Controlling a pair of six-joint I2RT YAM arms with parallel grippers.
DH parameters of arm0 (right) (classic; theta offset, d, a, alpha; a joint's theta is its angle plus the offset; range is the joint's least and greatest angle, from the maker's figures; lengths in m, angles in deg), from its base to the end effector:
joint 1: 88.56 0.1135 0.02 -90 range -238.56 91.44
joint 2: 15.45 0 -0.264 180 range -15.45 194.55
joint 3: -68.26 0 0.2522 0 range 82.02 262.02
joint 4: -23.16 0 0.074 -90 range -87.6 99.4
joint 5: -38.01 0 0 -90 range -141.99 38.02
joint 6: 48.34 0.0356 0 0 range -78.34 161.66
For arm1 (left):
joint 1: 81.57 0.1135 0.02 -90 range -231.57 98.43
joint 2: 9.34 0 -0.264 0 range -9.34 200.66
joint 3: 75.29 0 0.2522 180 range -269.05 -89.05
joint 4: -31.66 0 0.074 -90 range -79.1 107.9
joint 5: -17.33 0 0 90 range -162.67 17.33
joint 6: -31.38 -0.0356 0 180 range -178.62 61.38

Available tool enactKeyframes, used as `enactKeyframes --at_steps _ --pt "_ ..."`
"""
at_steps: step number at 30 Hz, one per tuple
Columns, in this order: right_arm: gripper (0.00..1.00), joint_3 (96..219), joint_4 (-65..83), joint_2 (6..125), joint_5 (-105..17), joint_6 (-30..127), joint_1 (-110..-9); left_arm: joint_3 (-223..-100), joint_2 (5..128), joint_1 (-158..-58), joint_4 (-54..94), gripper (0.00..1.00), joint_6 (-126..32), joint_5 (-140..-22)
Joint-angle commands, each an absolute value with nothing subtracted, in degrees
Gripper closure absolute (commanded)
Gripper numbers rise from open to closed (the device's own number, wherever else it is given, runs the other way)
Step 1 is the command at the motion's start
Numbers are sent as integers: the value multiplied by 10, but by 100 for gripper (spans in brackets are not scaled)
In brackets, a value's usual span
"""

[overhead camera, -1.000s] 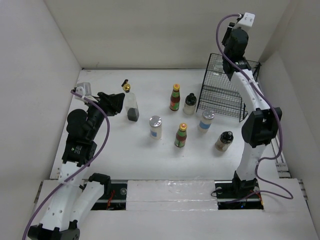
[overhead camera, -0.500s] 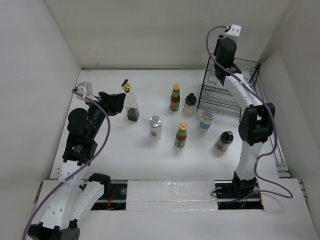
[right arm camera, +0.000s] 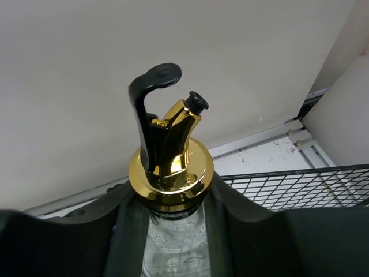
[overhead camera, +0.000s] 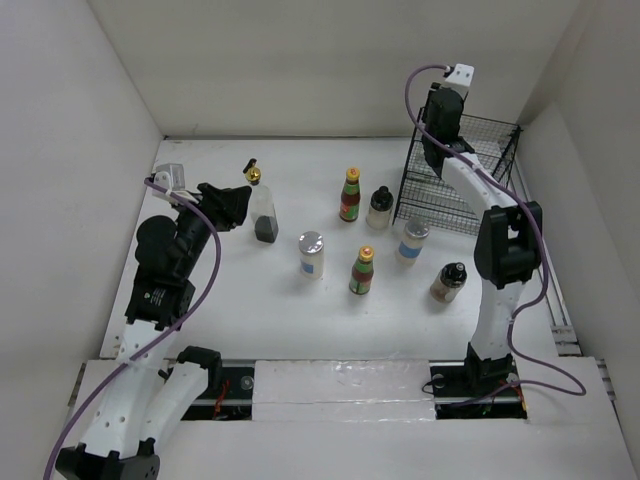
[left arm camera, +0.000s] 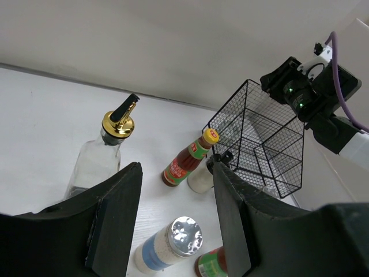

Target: Organize the condiment bottles

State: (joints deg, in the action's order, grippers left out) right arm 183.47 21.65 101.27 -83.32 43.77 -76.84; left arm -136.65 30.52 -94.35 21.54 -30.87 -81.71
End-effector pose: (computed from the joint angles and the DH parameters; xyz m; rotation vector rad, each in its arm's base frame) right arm 0.4885 0.0824 0.3372 0.2842 1.5968 -0.2573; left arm 0.1538 -0.0406 0.3967 -0.0485 1.4091 -0.6977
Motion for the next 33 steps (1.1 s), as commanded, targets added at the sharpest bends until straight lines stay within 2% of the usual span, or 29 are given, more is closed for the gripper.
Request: enactKeyframes --at_steps 1,3,4,10,17,22,25,27,28,29,30,31,33 --pt "54 1826 250 981 -831 457 -761 -1367 303 -946 244 52 -306 -826" --pt "45 1826 250 975 -825 457 -761 -1367 298 -946 244 52 -306 -826" --pt "36 1826 250 968 -825 457 -766 -1367 298 -946 244 52 -306 -826" --pt "23 1831 229 941 -795 457 -771 -1367 298 -946 244 52 -306 -820" --pt "18 1850 207 905 -778 457 -783 -1367 298 -946 239 52 -306 -820" --pt "12 1856 207 867 -791 418 -783 -1367 298 -946 239 52 -306 -814" --pt "12 1856 207 840 -777 381 -770 -1372 299 -946 233 52 -306 -796" --pt "17 1848 207 827 -683 363 -752 -1372 299 -946 219 52 -301 -776" --pt "28 1835 207 815 -629 348 -746 -1377 299 -946 210 52 -295 -764" --pt "34 1828 207 810 -566 343 -741 -1383 293 -946 203 52 -295 -747" --pt "44 1821 207 810 -432 343 -728 -1383 293 -946 187 52 -286 -711" --pt "50 1815 207 810 -362 343 -722 -1390 293 -946 179 52 -269 -694" --pt "54 1796 220 815 -211 343 -704 -1395 293 -946 165 52 -254 -663"
